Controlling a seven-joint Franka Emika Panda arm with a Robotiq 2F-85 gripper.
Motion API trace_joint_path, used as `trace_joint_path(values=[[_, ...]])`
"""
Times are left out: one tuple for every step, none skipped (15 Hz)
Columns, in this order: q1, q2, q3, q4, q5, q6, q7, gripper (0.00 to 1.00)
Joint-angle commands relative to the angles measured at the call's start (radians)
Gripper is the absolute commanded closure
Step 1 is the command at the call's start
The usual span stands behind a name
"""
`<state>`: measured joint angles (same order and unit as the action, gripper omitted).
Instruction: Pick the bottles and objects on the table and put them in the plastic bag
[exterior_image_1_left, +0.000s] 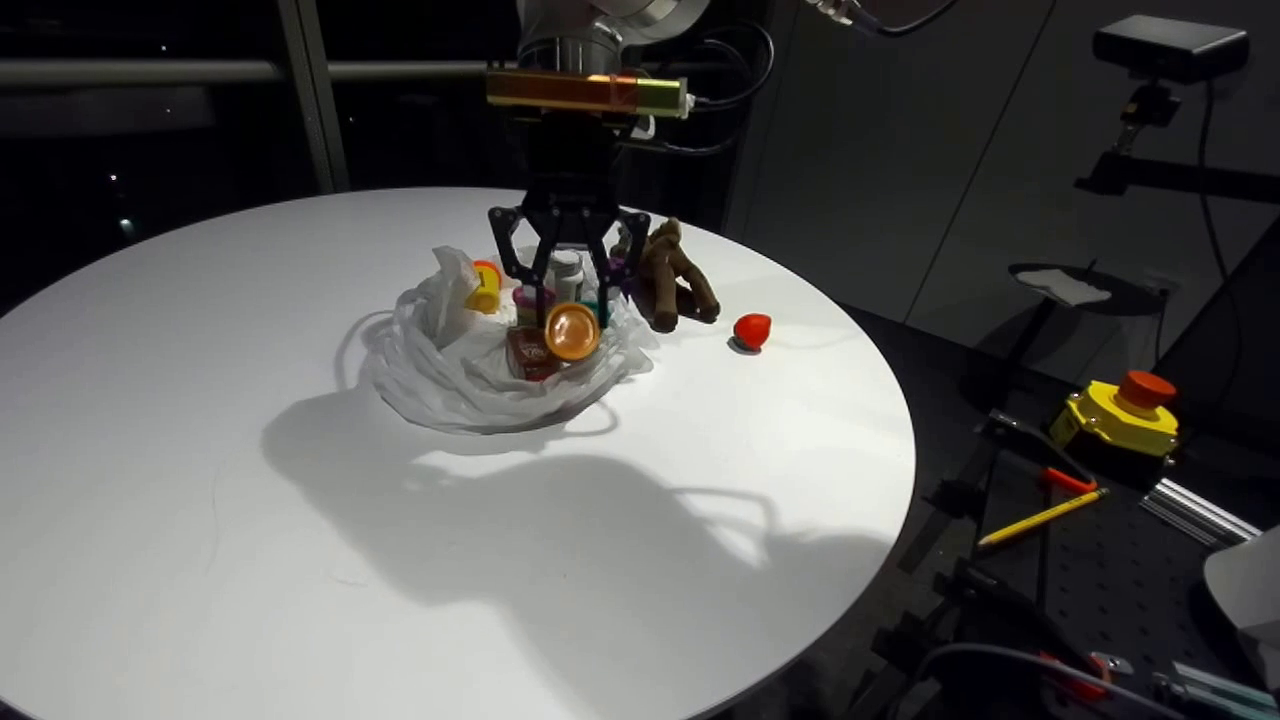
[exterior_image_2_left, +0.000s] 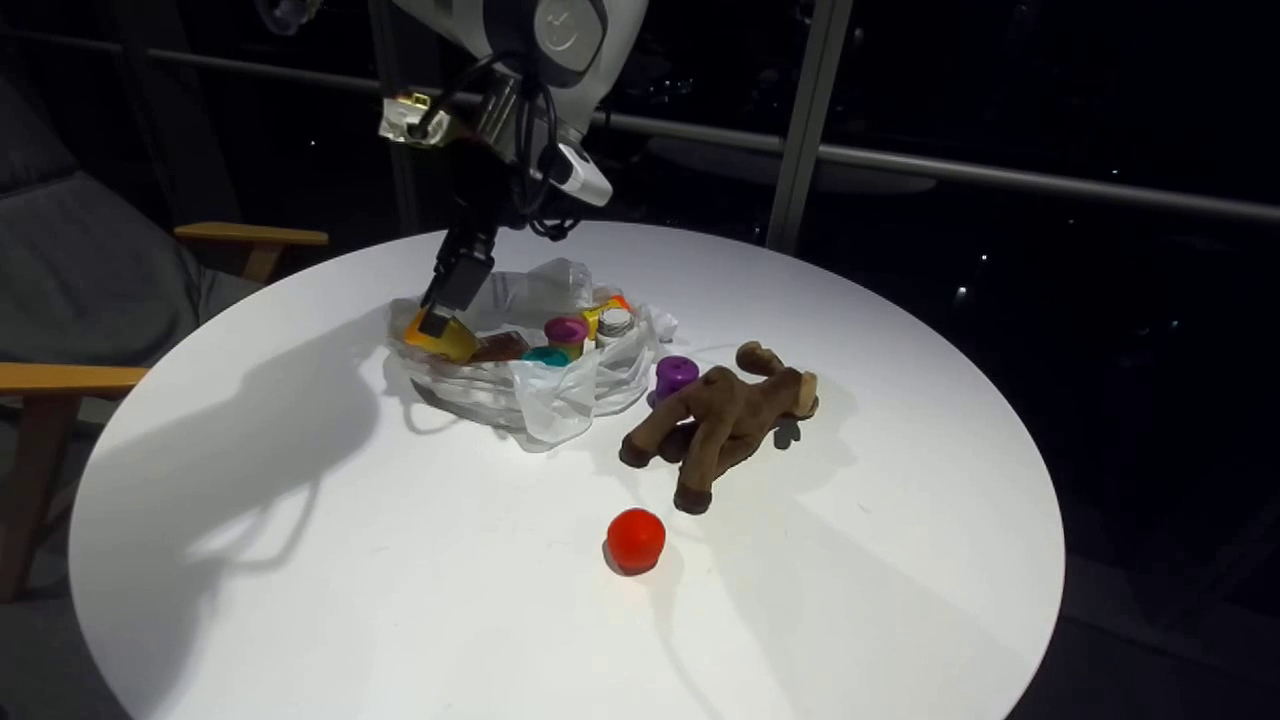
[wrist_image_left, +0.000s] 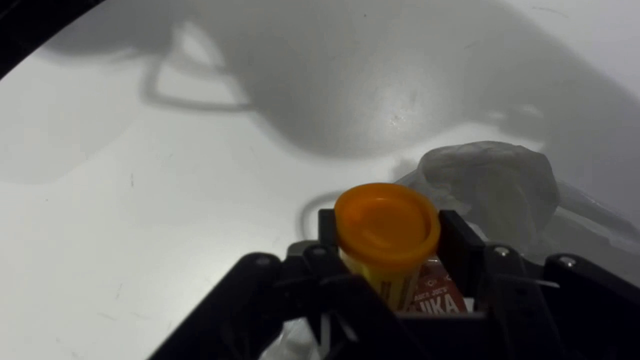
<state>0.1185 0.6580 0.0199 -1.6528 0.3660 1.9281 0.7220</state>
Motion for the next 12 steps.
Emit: trace_joint_path(values=[[-0.010,0.013,-0.007,0.007,-0.018,0.015,-0.045,0.77],[-0.012,0.016,-0.007,0.006,-0.019,0.025,-0.061,0.77],[-0.016,0.023,-0.006,0.010,-0.013,0.032,-0.075,0.77],[-0.021,0.029,-0.003,0.014,-0.003,0.042,-0.090,0.77],[-0.025,0.033,-0.001,0.018,0.002,0.054,-0.105,0.77],[-0.028,0.039,0.001,0.024,0.007,0.063,-0.118,0.77],[-0.032,0.044,0.003,0.031,0.012,0.073,-0.131,0.77],[-0.036,0.048,0.004,0.037,0.017,0.080,-0.141,0.77],[-0.040,0.054,0.005,0.046,0.019,0.083,-0.154,0.77],[-0.043,0.059,0.007,0.055,0.024,0.084,-0.163,0.77],[-0.046,0.066,0.008,0.067,0.029,0.085,-0.171,0.77],[-0.050,0.075,0.010,0.079,0.035,0.082,-0.178,0.77]])
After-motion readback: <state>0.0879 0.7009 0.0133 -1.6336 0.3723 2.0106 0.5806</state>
